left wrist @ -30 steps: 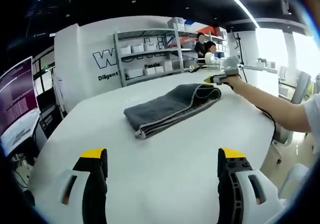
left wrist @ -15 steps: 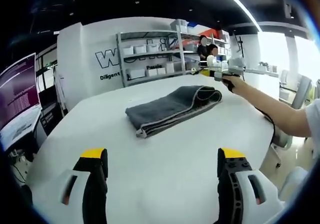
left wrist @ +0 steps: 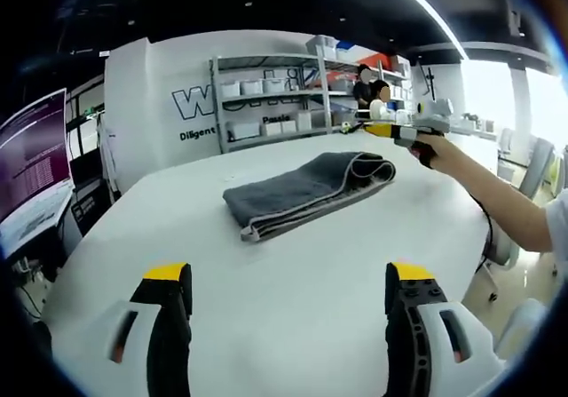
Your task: Open the folded towel by lifting each exposed corner and separating the folded layers until the towel lies flat within the target outline without major curled edges
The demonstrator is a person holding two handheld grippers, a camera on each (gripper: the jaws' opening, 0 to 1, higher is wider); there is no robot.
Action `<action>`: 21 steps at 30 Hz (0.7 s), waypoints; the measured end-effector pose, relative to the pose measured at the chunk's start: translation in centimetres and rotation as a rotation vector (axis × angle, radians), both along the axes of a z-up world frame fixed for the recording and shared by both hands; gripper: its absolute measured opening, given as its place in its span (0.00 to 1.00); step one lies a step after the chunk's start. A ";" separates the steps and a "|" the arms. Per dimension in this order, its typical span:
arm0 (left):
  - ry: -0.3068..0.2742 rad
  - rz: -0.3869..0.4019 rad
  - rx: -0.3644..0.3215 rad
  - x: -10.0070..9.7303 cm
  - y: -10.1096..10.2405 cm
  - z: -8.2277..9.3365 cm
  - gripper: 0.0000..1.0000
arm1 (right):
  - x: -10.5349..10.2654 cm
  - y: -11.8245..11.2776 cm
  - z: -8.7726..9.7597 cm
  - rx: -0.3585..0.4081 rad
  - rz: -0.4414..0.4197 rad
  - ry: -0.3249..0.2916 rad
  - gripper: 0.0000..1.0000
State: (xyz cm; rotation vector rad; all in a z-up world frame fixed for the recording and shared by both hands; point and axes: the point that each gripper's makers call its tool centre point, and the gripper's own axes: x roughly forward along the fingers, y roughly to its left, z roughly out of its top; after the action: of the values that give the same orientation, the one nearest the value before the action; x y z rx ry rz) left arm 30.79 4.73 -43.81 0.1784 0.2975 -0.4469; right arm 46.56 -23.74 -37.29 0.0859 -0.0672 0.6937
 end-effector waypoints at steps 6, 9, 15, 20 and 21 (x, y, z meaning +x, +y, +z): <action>0.014 -0.053 -0.012 0.1 -0.9 -0.4 0.90 | -4.3 -0.2 -1.2 -0.022 -0.059 0.035 0.70; 0.014 -0.062 -0.014 0.4 -0.8 -0.3 0.90 | -6.4 -0.2 -2.7 -0.089 -0.091 0.048 0.81; 0.010 -0.078 -0.037 1.2 -0.2 -0.1 0.90 | -9.3 -0.5 -5.8 -0.112 -0.138 0.111 0.93; 0.039 -0.140 -0.121 1.1 -0.2 0.4 0.90 | -10.5 0.0 -7.7 -0.171 -0.165 0.139 0.99; 0.036 -0.151 -0.131 1.1 -0.2 0.6 0.90 | -10.6 0.1 -7.8 -0.172 -0.166 0.139 0.99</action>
State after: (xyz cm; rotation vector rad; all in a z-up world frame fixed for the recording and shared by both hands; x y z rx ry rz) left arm 31.92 4.50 -43.20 0.0649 0.2903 -0.6174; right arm 35.95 -23.68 -45.04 -0.0363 0.1176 0.5239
